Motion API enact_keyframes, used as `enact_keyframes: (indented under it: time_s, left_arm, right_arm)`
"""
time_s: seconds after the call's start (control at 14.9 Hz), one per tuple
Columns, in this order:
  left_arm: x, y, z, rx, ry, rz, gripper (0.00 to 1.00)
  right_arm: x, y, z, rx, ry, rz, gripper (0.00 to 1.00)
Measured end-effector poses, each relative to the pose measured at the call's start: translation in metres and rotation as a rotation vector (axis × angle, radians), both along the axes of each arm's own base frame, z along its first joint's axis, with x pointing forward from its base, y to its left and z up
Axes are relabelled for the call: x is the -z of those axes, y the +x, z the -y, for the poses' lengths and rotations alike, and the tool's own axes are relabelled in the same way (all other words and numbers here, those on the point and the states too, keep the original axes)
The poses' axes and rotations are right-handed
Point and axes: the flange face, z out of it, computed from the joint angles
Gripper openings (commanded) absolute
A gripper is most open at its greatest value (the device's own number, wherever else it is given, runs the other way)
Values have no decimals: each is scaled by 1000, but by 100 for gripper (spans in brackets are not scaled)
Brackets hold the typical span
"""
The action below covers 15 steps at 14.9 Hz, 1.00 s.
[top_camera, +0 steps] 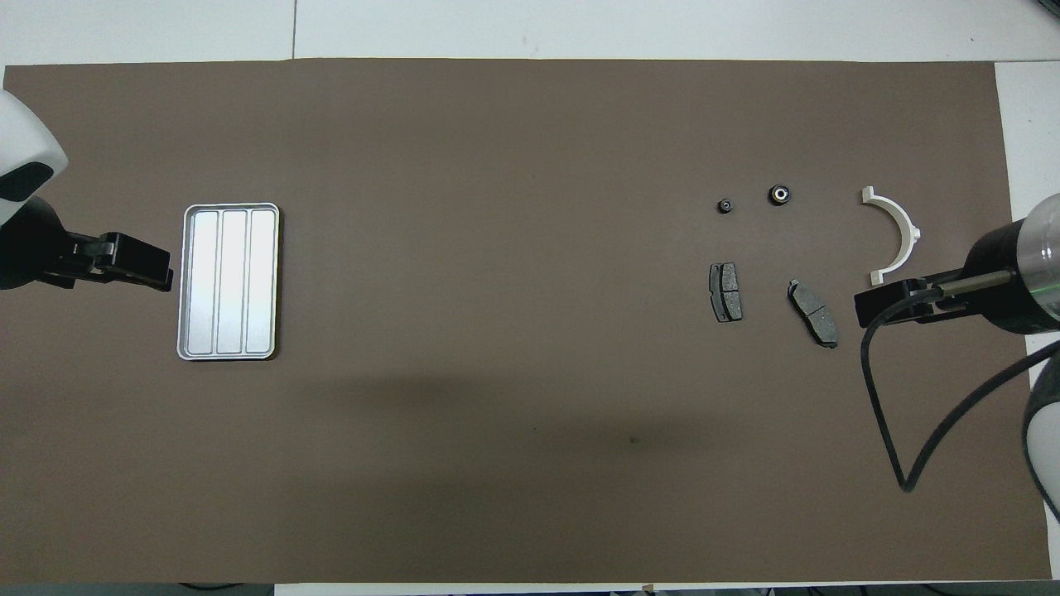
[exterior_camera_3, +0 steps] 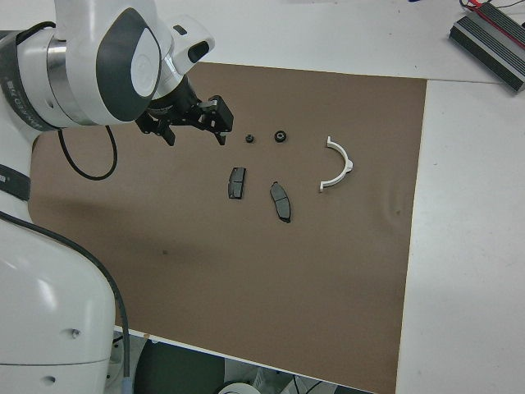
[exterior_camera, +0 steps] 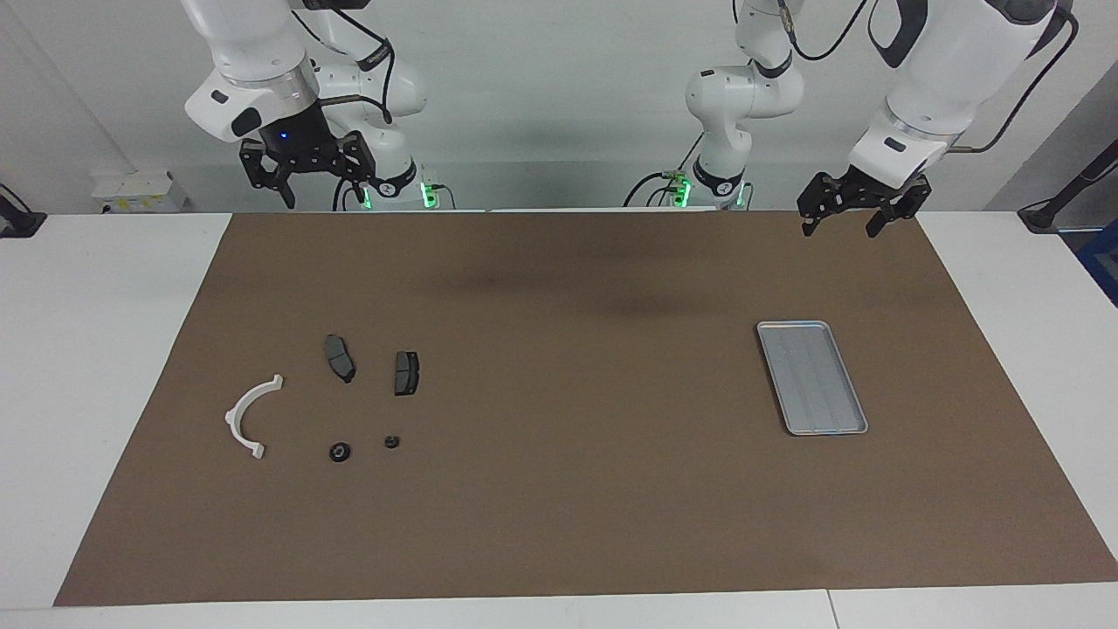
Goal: Place bearing gear from tray to pile
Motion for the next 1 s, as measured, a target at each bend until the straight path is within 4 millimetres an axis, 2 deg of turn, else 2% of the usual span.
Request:
enact_keyframes:
  time_s: [1.0]
  left_arm:
    - [-4, 5, 2, 2, -6, 45, 100]
  right_arm:
    - [0, 0, 9, 18, -1, -8, 100]
